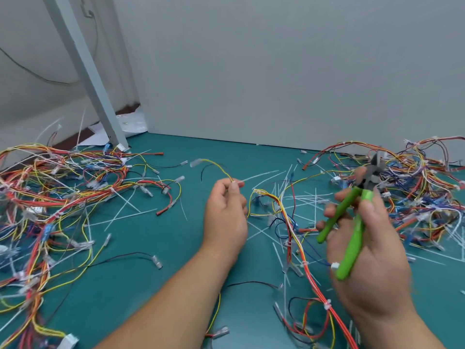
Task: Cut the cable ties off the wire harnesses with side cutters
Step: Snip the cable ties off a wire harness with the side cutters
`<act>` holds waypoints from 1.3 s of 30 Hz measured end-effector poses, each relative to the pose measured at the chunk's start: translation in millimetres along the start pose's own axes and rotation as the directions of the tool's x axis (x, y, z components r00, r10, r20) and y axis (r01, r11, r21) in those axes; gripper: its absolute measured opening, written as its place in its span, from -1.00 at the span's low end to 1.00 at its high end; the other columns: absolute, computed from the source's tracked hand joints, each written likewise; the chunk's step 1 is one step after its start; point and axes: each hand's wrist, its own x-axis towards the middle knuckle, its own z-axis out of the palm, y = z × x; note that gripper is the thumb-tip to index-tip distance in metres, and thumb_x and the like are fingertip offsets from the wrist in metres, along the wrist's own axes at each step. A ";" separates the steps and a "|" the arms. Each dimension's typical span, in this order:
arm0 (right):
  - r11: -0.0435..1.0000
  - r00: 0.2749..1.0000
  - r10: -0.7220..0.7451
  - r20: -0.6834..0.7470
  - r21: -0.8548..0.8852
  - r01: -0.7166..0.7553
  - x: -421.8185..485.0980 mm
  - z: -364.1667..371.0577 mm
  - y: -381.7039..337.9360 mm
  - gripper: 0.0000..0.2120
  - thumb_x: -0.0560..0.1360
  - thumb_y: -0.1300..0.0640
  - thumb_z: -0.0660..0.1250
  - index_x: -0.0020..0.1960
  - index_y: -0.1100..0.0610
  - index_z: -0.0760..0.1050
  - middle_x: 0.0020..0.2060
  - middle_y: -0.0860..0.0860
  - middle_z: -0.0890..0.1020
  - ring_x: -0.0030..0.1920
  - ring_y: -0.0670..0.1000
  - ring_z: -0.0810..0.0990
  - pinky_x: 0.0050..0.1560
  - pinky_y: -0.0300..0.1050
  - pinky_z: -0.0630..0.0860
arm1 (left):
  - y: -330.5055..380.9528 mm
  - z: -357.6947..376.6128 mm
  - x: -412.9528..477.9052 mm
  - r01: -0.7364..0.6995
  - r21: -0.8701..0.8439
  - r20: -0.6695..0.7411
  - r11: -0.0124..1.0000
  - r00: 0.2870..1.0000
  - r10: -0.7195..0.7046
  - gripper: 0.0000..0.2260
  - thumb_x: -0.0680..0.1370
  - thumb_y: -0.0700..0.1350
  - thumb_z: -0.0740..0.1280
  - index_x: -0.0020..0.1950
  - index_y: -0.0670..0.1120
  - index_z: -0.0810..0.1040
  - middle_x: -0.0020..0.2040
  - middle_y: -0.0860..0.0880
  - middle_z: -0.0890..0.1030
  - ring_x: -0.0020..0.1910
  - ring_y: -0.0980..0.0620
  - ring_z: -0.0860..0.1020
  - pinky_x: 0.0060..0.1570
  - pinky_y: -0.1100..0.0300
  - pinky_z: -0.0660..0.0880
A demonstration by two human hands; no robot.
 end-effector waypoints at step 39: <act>0.768 0.766 0.634 0.106 -0.196 -0.609 -12.5 32.9 12.7 -0.51 0.39 -0.16 0.41 0.04 0.26 0.65 -0.09 0.19 0.69 -0.20 0.13 0.67 -0.28 0.03 0.62 | 12.9 -13.4 9.6 0.330 -0.325 0.279 0.886 0.929 -0.244 -0.95 0.38 -0.13 0.45 -0.22 -0.02 0.72 -0.29 0.01 0.62 -0.35 0.09 0.55 -0.30 0.29 0.46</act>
